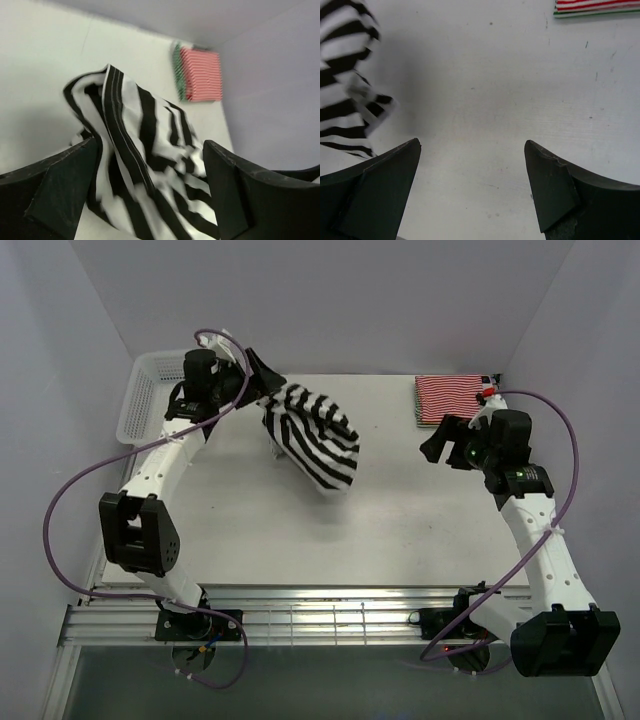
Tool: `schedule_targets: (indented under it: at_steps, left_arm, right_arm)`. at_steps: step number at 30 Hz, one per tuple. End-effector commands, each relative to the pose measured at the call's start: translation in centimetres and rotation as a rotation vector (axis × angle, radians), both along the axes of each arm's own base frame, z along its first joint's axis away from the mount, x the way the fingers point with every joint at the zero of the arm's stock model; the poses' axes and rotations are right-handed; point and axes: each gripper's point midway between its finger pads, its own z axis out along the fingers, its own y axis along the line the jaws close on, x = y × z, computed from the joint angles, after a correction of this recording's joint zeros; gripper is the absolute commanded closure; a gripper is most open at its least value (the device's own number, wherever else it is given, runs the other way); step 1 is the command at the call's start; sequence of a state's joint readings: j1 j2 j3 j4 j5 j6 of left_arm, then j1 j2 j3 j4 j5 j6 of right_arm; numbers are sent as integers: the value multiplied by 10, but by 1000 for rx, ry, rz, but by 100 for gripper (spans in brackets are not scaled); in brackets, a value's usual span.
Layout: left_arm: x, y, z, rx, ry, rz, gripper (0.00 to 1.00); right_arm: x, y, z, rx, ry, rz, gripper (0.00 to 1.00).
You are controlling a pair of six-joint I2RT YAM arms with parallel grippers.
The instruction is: Fold and stack the tank tops
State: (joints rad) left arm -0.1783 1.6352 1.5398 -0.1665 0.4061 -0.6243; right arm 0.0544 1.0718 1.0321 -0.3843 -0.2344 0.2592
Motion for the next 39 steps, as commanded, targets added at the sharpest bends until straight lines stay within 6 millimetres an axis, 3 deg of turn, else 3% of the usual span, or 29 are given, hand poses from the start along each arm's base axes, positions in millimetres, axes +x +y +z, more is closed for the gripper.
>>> schedule_targets:
  at_steps: [1, 3, 6, 7, 9, 10, 12, 13, 16, 17, 21, 23, 24, 25, 26, 27, 28, 29, 31, 33, 35, 36, 38, 39]
  left_arm:
    - [-25, -4, -80, 33, 250, -51, 2]
    - [-41, -2, -120, 55, 361, -39, 2]
    - [-69, 1, -150, 108, 473, 9, 2]
    - [-87, 0, -170, 132, 532, 12, 2]
    - [-105, 3, -172, 139, 545, 32, 2]
    - [-122, 8, -189, 159, 603, 45, 2]
    - [-135, 23, -191, 192, 617, 120, 2]
    - [-149, 31, -206, 215, 660, 141, 2]
    - [-164, 41, -218, 238, 676, 176, 2]
    - [-164, 44, -222, 249, 681, 186, 2]
    - [-151, 51, -231, 285, 691, 238, 2]
    - [-131, 53, -235, 288, 682, 271, 2]
    - [-119, 54, -233, 266, 664, 275, 2]
    - [-113, 48, -243, 255, 685, 249, 3]
    - [-106, 46, -244, 248, 683, 243, 6]
    - [-94, 46, -241, 235, 670, 246, 9]
    - [-88, 43, -254, 229, 701, 232, 12]
    - [-84, 40, -257, 219, 709, 219, 18]
    - [-69, 34, -258, 197, 699, 199, 24]
    - [-64, 30, -270, 192, 723, 181, 34]
    - [-57, 28, -272, 188, 721, 177, 40]
    - [-55, 27, -278, 192, 732, 175, 48]
    - [-50, 24, -276, 185, 724, 163, 59]
    - [-50, 22, -279, 182, 731, 151, 71]
  right_arm:
    - [-30, -7, -25, -13, 135, -42, 10]
    - [-37, -6, -37, -18, 164, -30, 10]
    - [-46, 1, -52, -9, 212, 18, 10]
    - [-45, 5, -52, -5, 199, 38, 10]
    - [-48, 23, -57, -9, 194, 102, 10]
    - [-46, 27, -57, -31, 187, 114, 10]
    - [-49, 51, -61, -60, 188, 193, 10]
    - [-48, 58, -63, -64, 183, 213, 10]
    - [-41, 93, -68, -97, 151, 319, 10]
    - [-37, 100, -80, -125, 178, 342, 10]
    - [-19, 134, -92, -176, 170, 394, 10]
    - [-4, 149, -85, -183, 130, 408, 10]
    - [6, 157, -95, -201, 135, 424, 10]
    - [18, 166, -85, -201, 97, 429, 10]
    - [23, 178, -99, -224, 113, 457, 10]
    - [31, 185, -98, -254, 87, 476, 10]
    - [39, 200, -86, -256, 50, 495, 10]
    - [44, 208, -103, -279, 83, 513, 10]
    - [50, 222, -109, -309, 82, 542, 10]
    - [66, 236, -115, -327, 77, 550, 9]
    - [72, 243, -137, -360, 130, 564, 7]
    - [81, 252, -127, -353, 106, 568, 6]
    - [84, 259, -145, -375, 135, 582, 2]
    - [90, 262, -143, -381, 127, 572, 1]
